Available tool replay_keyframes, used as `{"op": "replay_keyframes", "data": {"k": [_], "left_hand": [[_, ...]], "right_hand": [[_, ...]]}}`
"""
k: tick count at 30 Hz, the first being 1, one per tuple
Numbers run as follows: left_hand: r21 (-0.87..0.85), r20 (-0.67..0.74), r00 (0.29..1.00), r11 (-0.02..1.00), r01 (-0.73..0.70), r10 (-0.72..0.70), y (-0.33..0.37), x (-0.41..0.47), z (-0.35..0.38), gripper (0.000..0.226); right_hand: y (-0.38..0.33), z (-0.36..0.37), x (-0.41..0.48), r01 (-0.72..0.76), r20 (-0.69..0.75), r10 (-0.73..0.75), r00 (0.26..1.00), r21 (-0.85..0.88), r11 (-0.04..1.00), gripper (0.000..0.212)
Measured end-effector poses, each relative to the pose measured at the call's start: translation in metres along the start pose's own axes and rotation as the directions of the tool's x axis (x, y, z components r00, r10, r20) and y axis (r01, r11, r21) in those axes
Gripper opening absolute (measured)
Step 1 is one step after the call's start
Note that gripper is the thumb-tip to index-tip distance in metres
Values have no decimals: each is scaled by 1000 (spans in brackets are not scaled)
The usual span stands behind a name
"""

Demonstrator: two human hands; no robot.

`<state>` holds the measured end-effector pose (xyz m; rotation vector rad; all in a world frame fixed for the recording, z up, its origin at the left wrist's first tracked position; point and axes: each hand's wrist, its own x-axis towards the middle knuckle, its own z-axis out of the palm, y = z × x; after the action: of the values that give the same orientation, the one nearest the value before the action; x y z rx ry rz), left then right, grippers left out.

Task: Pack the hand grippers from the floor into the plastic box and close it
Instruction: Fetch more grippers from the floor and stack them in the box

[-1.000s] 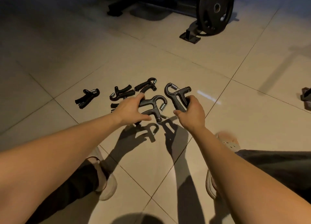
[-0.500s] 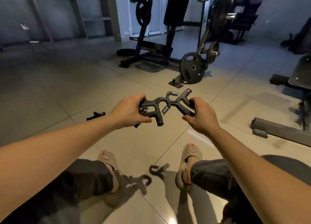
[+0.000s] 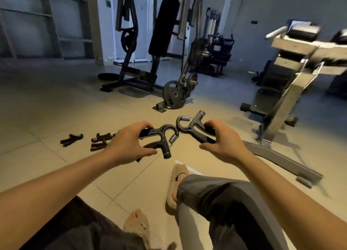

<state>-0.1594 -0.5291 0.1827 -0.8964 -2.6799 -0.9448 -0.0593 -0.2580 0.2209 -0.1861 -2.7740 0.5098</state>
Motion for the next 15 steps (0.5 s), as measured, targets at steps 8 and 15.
{"op": "replay_keyframes", "data": {"k": [8, 15], "left_hand": [[-96, 98, 988, 989, -113, 122, 115, -37, 39, 68], [-164, 236, 942, 966, -202, 237, 236, -80, 91, 67]], "right_hand": [[56, -102, -114, -85, 18, 88, 996, -127, 988, 62], [127, -165, -236, -223, -50, 218, 975, -159, 962, 61]]}}
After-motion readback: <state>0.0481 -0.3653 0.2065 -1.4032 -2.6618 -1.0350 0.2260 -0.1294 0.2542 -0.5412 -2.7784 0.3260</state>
